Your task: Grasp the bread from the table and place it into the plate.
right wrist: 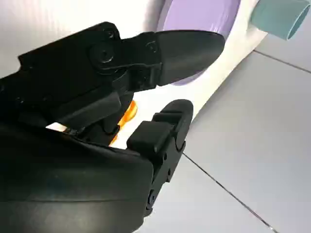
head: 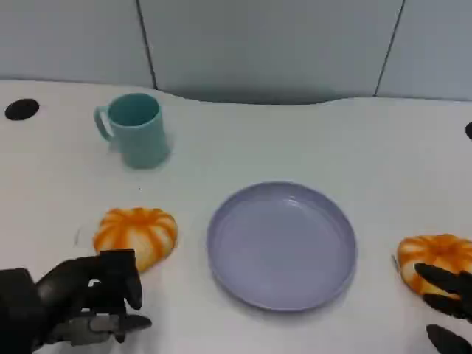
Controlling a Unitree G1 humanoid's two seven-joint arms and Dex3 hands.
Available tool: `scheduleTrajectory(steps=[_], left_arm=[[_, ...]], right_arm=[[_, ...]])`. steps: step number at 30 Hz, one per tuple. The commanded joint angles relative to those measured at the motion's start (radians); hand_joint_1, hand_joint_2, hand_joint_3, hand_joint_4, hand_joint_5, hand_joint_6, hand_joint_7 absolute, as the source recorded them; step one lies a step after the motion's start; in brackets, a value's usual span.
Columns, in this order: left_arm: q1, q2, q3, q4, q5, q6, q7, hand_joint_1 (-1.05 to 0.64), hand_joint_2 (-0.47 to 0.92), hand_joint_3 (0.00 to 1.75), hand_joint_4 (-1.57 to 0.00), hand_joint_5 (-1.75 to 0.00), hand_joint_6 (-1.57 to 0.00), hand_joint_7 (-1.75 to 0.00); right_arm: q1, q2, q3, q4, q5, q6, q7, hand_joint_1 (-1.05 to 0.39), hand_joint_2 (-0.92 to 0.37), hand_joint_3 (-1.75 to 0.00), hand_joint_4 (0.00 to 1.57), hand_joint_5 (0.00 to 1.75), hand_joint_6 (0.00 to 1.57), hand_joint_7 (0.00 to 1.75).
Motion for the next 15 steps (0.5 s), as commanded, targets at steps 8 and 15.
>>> scheduleTrajectory(steps=[8,15], left_arm=[[0.016,-0.024,0.047,-0.017,-0.022,-0.048,0.042,-0.23,0.91,0.03,-0.77,-1.75,-0.56,-1.75],[-0.066,-0.02,0.069,0.143,0.205,-0.524,0.23,-0.23,0.9,0.03,-0.78,-1.75,-0.56,-1.75]], right_arm=[[0.001,-0.001,0.0,-0.004,0.015,0.01,-0.001,-0.39,-0.92,-0.34,0.96,0.01,0.79,0.0],[-0.012,-0.008,0.004,0.006,-0.005,0.006,-0.006,-0.39,-0.92,-0.35,0.95,0.01,0.78,0.0]])
